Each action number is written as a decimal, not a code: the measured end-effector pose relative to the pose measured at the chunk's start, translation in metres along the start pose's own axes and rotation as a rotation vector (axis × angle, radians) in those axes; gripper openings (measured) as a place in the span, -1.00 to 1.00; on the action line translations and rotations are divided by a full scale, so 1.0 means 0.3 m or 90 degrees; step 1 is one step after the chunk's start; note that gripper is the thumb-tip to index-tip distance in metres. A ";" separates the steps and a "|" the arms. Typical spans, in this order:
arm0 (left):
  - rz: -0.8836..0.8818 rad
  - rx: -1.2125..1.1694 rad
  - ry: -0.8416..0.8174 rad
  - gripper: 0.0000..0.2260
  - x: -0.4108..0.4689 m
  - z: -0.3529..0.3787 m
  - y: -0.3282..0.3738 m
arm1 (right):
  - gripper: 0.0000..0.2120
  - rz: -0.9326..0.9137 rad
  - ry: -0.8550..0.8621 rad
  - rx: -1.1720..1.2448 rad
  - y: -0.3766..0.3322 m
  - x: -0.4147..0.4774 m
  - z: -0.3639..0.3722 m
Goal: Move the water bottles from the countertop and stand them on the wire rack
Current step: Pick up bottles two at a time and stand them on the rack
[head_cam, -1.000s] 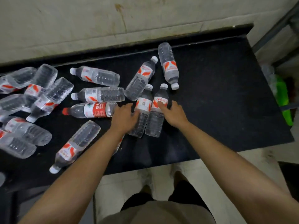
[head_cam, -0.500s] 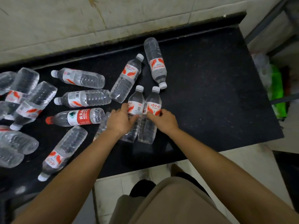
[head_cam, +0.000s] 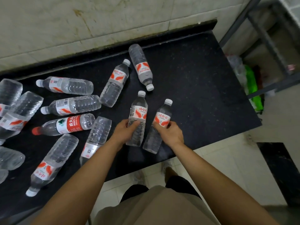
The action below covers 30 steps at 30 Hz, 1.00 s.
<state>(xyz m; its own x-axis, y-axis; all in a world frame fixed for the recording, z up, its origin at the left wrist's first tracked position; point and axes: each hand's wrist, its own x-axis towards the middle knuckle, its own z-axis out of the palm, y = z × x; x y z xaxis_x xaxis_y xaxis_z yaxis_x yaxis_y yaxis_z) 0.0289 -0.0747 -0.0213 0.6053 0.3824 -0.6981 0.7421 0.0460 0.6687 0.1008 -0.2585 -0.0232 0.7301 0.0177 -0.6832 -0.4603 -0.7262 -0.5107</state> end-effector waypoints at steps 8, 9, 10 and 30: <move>-0.013 -0.071 -0.014 -0.69 -0.054 0.009 -0.005 | -0.52 0.039 -0.112 0.215 0.041 -0.008 -0.069; -0.012 -0.095 -0.027 -0.70 -0.070 0.005 0.006 | -0.52 0.023 -0.111 0.225 0.056 -0.027 -0.097; -0.001 -0.110 -0.039 -0.70 -0.086 0.001 0.025 | -0.53 0.005 -0.107 0.243 0.069 -0.047 -0.127; 0.450 -0.198 -0.302 -0.72 -0.501 0.704 0.796 | -0.76 -0.413 0.217 0.586 0.224 -0.325 -1.190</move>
<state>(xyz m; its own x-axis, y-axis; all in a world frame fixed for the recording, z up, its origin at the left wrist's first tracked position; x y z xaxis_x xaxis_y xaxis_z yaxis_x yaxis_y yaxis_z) 0.1759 -0.3162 0.1893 0.9964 -0.0005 -0.0852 0.0832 0.2188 0.9722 0.1790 -0.5542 0.1955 0.9950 -0.0845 -0.0528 -0.0421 0.1241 -0.9914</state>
